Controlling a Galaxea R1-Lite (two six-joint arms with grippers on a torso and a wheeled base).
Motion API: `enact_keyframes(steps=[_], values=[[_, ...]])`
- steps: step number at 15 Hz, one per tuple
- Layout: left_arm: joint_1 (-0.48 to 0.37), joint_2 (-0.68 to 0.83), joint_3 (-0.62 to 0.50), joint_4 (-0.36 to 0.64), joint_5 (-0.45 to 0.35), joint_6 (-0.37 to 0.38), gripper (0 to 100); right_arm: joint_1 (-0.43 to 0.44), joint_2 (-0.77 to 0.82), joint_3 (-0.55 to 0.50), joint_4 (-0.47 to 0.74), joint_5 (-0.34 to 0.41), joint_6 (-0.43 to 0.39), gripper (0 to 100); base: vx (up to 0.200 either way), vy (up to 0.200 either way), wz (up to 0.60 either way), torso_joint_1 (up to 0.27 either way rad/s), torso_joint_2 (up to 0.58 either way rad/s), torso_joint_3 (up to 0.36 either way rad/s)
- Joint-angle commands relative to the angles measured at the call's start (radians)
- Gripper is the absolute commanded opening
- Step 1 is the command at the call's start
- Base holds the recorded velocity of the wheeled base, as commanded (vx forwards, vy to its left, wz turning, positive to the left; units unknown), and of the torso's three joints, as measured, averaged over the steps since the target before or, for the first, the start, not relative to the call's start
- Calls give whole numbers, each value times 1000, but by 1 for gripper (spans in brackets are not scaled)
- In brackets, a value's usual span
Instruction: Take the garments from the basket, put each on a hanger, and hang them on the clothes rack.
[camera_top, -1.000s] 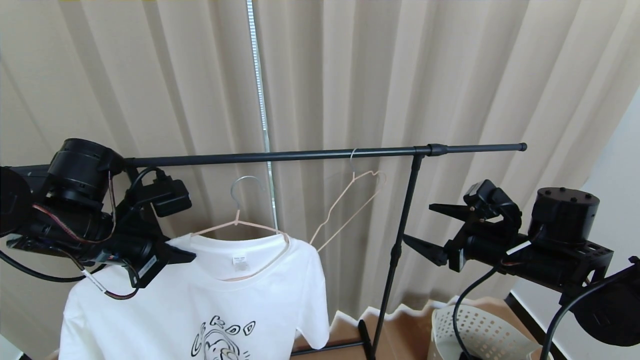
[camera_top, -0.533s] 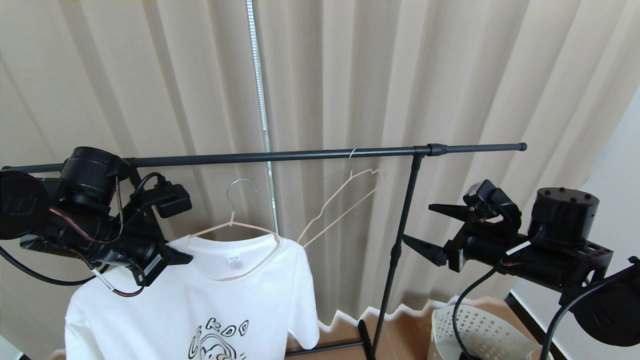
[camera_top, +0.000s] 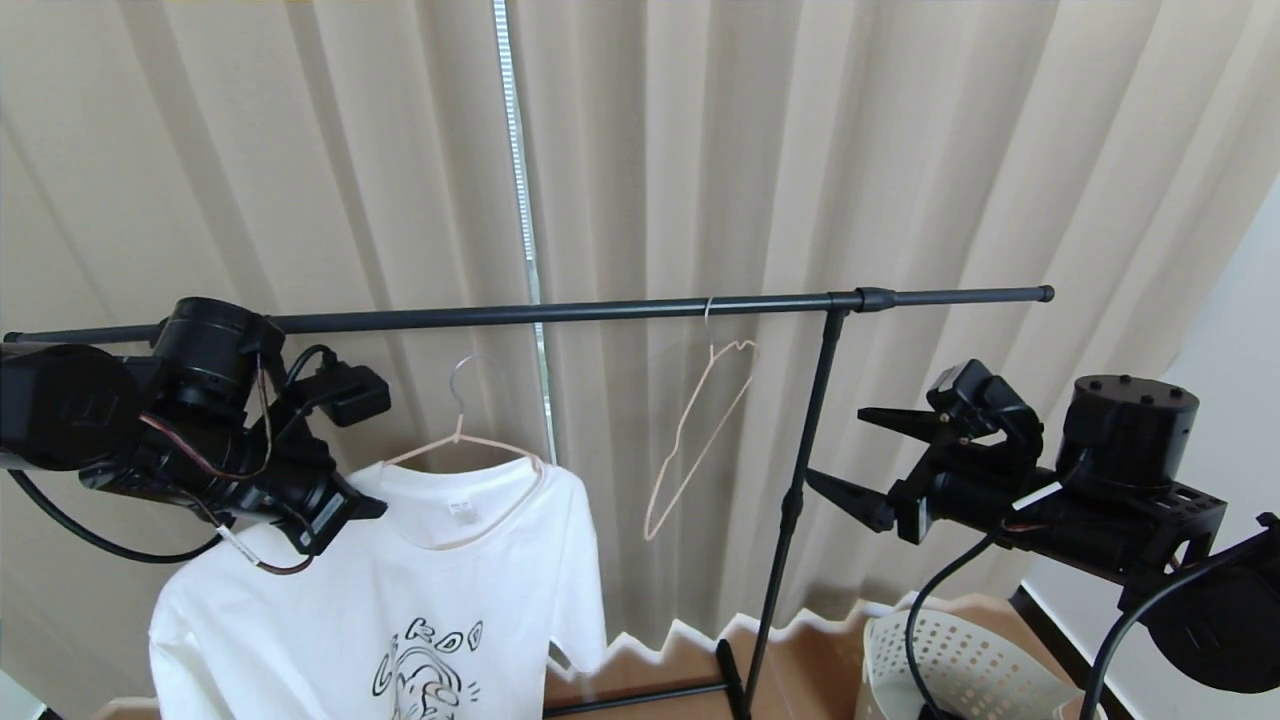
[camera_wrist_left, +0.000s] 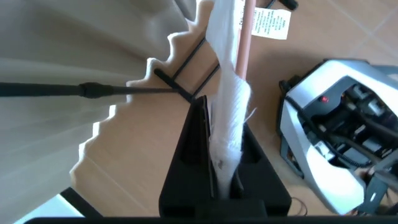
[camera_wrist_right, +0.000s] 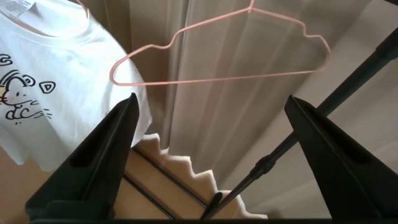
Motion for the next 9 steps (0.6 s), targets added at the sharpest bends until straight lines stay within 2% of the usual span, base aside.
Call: enact_keyframes(steps=[1,4,8,9], values=[[-31,25,-22,-45,-2,-77,0,1,3,0,0,0,-1,100,0,0,0,0,0,0],[-80,31,-36,-125,-7,-188,0,1,4,0,0,0,-1,100,0,0,0,0,0,0],[-132,109,-136,-140,2,-344,0,1,4,0,0,0,-1,100,0,0,0,0,0,0],[-134,116,-142,-140,2,-350,0,1,4,0,0,0,-1,100,0,0,0,0,0,0]])
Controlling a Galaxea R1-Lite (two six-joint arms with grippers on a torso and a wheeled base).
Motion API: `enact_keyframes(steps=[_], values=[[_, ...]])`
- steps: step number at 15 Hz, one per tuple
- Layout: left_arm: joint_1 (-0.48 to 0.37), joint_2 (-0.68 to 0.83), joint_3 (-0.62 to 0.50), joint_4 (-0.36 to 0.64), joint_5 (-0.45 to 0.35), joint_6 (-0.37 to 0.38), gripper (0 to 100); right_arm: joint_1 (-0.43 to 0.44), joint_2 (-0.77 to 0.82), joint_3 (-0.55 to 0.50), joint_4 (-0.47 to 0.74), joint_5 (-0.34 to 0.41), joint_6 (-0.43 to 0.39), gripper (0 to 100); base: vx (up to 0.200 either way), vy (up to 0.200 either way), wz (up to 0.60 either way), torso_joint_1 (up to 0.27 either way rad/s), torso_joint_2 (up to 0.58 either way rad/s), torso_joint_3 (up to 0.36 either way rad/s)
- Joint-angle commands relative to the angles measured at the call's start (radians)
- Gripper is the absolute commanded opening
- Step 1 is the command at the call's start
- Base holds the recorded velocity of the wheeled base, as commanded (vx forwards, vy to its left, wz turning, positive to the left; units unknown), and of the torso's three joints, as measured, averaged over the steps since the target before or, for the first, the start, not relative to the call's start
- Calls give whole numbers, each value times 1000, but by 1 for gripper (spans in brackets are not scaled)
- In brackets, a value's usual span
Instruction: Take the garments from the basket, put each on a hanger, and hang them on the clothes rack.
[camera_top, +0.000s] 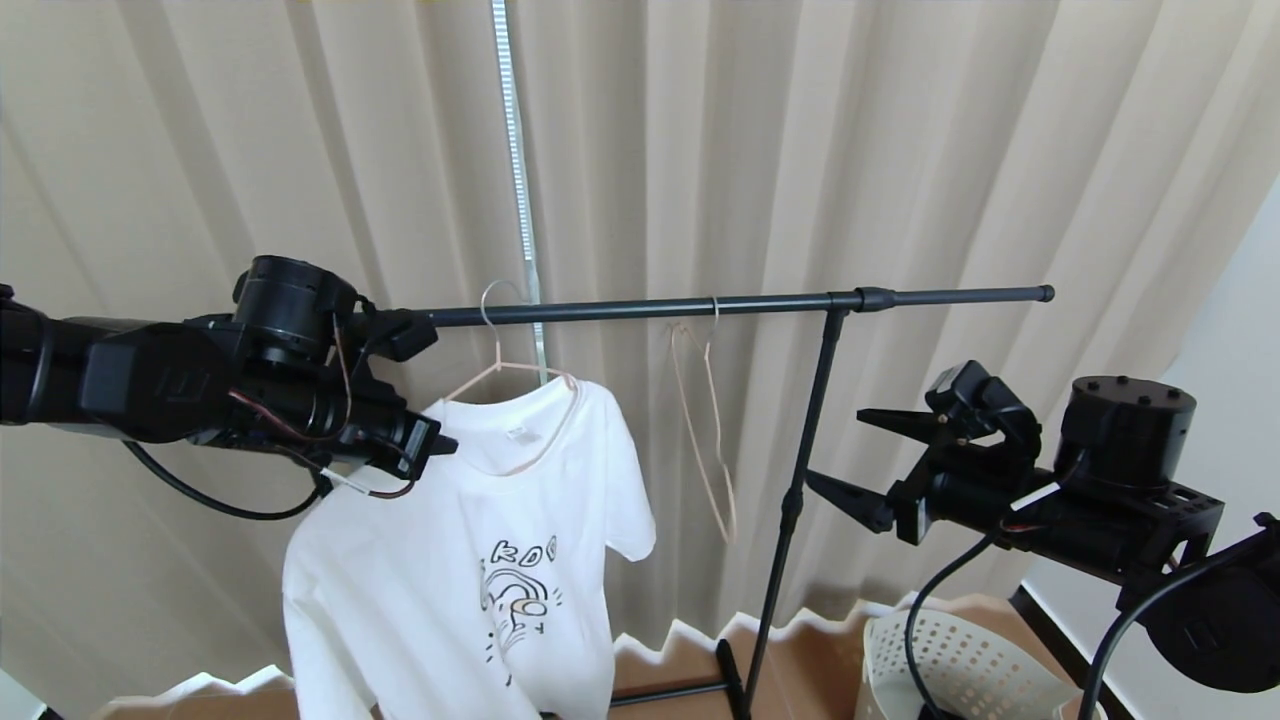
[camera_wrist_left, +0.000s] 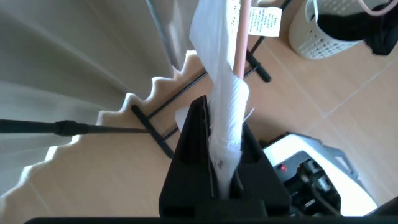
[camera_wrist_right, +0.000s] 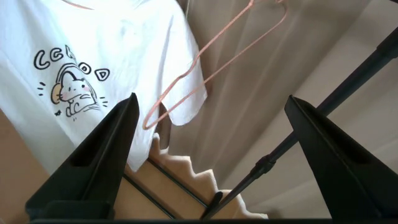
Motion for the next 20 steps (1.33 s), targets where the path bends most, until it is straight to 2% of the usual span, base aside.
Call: enact_keyframes(steps=[1,3,7,13,18,19,20], values=[[-26,78,-79,1,24,-62,0,1,3,-2,0,1,-1,100,0,0,0,0,0,0],[-46,138,-144,1,71,-128,0,1,6,-5,0,1,-1,100,0,0,0,0,0,0],[-69,208,-259,2,79,-251,0,1,9,-6,0,1,-1,100,0,0,0,0,0,0],[-83,291,-283,1,128,-266,0,1,9,-6,0,1,-1,100,0,0,0,0,0,0],[-91,310,-303,1,131,-292,0,1,9,-6,0,1,-1,100,0,0,0,0,0,0],[-91,308,-303,1,131,-292,100,1,9,-6,0,1,-1,100,0,0,0,0,0,0],[-91,306,-300,1,131,-292,100,1,9,-6,0,1,-1,100,0,0,0,0,0,0]])
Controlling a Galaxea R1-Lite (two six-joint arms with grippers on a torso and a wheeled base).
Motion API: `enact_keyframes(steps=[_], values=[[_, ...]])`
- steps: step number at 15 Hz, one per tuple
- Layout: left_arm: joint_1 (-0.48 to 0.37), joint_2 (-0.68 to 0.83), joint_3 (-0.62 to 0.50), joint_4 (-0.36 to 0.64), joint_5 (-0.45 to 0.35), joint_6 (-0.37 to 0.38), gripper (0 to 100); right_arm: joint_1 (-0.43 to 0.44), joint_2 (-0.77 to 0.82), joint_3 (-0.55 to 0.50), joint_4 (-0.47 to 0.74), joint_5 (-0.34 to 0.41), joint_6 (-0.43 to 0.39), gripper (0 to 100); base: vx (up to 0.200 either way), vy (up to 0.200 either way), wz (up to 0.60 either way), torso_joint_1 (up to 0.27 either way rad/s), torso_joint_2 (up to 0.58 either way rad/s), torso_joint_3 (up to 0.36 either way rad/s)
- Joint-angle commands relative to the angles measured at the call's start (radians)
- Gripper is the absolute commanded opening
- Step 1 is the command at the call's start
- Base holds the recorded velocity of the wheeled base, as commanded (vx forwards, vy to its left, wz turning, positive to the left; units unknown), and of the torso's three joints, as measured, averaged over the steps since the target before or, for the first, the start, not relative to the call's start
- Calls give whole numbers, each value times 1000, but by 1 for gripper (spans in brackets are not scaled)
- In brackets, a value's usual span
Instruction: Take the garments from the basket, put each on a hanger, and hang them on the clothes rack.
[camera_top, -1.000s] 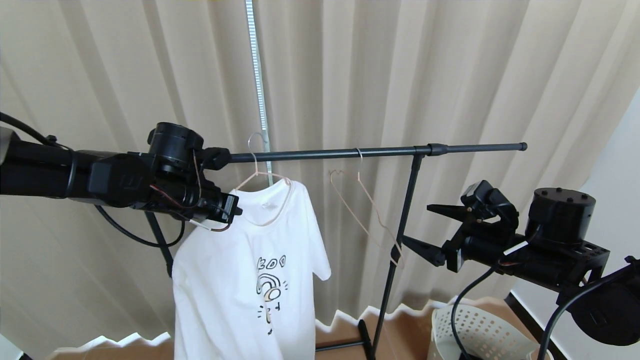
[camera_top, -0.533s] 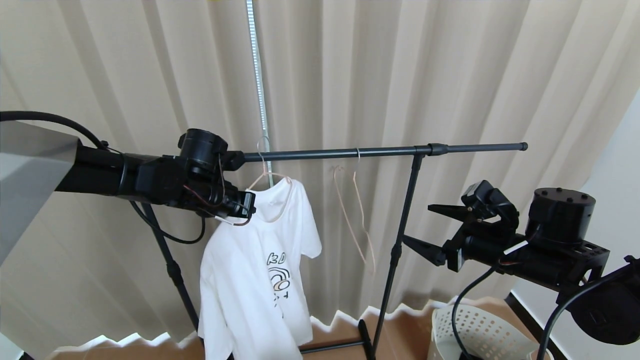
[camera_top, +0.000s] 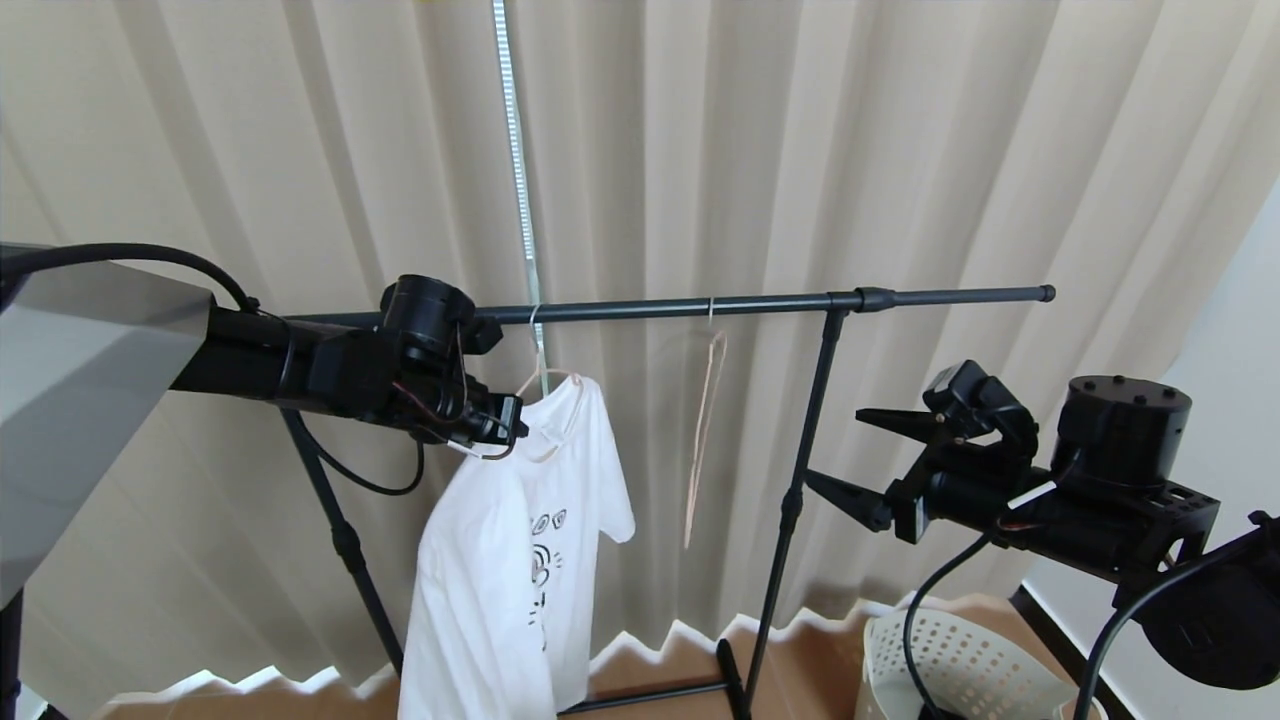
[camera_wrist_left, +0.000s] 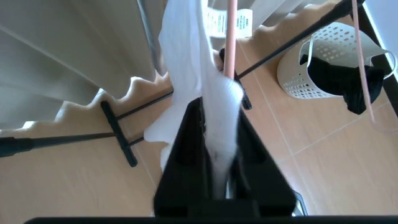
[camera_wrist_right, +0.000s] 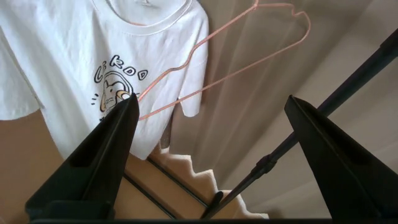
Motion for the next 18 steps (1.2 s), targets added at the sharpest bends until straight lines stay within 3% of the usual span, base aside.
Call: enact_keyframes(steps=[1,4,5,6,7,8,9,12,13,16,18], values=[[-2,-10,20,2,-3,0,100,1,2,0,0,2,0,100,0,0,0,0,0,0],[-4,-177,124,1,-8,2,100,2,-17,-5,-13,-1,14,100,0,0,0,0,0,0],[-13,-261,172,1,-8,2,100,7,-43,-5,-31,-33,46,100,0,0,0,0,0,0],[-24,-349,227,1,-9,2,100,27,-81,-6,-39,-101,86,100,0,0,0,0,0,0],[-37,-473,311,2,-8,2,100,65,-139,-9,-31,-223,110,100,0,0,0,0,0,0],[-50,-574,388,2,-4,3,100,73,-159,-6,-28,-259,110,100,0,0,0,0,0,0],[-63,-665,469,2,-1,5,100,91,-258,25,20,-338,110,100,0,0,0,0,0,0],[-63,-883,670,-7,8,8,100,93,-454,95,208,-384,110,100,0,0,0,0,0,0],[-53,-1002,805,-37,34,8,100,105,-613,164,317,-430,110,100,0,0,0,0,0,0],[-34,-1220,1072,-139,40,11,100,205,-888,279,550,-550,113,100,0,0,0,0,0,0],[-25,-1335,1180,-143,48,11,100,235,-994,379,601,-596,115,100,0,0,0,0,0,0]])
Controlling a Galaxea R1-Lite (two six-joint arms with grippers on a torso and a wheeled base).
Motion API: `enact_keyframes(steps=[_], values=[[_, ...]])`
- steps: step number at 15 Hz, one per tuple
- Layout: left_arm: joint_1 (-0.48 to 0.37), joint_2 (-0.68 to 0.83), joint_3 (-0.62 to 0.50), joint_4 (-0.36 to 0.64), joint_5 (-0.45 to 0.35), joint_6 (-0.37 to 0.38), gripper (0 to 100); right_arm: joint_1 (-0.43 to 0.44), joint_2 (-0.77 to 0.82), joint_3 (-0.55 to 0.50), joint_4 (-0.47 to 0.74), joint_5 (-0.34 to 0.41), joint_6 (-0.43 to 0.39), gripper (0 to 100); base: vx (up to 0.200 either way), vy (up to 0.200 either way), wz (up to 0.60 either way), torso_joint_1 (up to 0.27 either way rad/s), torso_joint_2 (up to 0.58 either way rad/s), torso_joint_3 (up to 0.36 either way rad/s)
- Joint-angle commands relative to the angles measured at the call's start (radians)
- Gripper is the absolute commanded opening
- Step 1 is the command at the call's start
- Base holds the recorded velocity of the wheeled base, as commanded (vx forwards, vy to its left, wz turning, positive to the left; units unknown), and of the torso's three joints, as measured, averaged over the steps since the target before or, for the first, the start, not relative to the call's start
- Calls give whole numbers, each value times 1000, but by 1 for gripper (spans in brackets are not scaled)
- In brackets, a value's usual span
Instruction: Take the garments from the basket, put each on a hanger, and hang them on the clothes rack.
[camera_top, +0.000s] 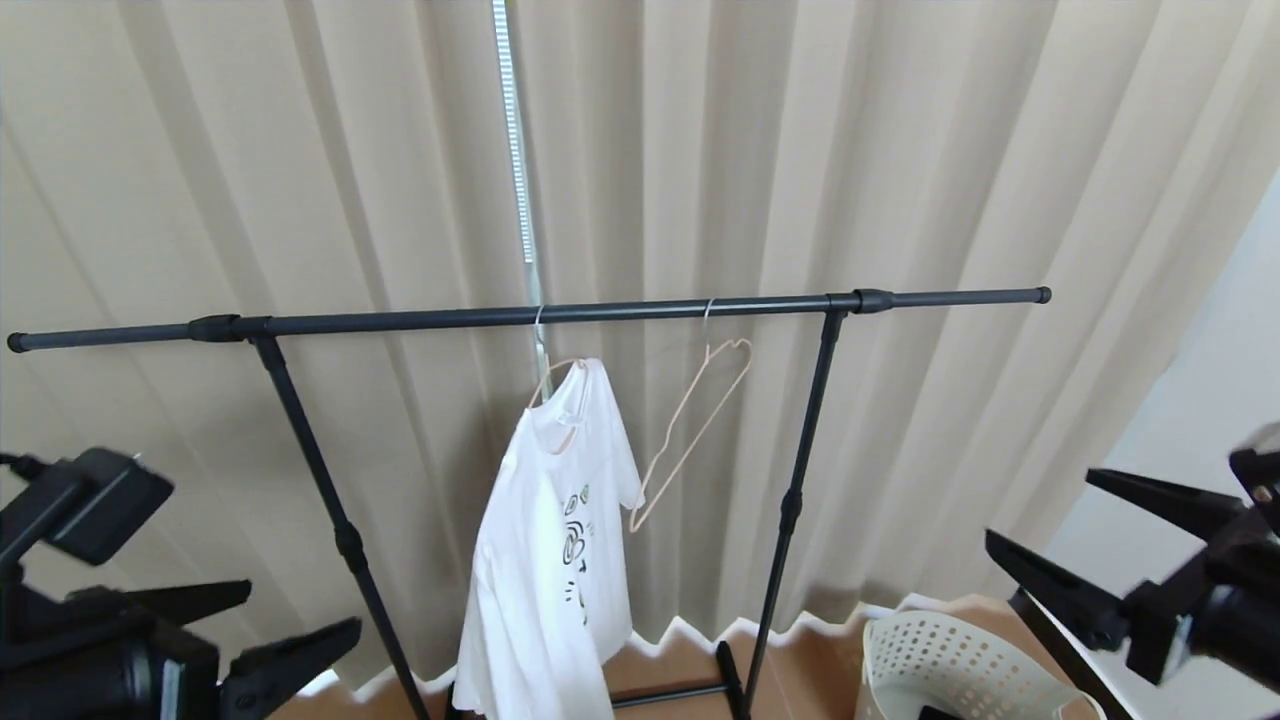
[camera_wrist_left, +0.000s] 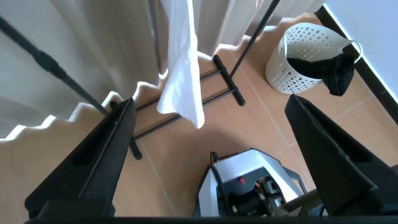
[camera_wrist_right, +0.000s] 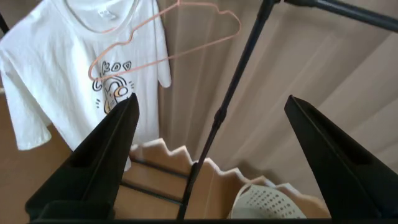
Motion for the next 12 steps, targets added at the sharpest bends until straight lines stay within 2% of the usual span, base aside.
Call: enact_keyframes(steps=[1,3,4,6,7,12], values=[[32,-278,205,-23,20,2,100,61,-284,176,79,-72,1,100,0,0,0,0,0,0],[52,-393,269,-15,21,1,100,60,-422,251,106,-79,0,100,0,0,0,0,0,0],[55,-441,317,-15,21,1,100,58,-502,276,169,-79,-3,100,0,0,0,0,0,0],[55,-467,381,-17,23,1,100,58,-620,276,335,-75,-3,100,0,0,0,0,0,0],[53,-494,435,-23,21,1,100,60,-752,276,505,-65,0,100,0,0,0,0,0,0],[55,-545,441,-15,24,1,100,54,-876,271,538,-50,35,100,0,0,0,0,0,0]])
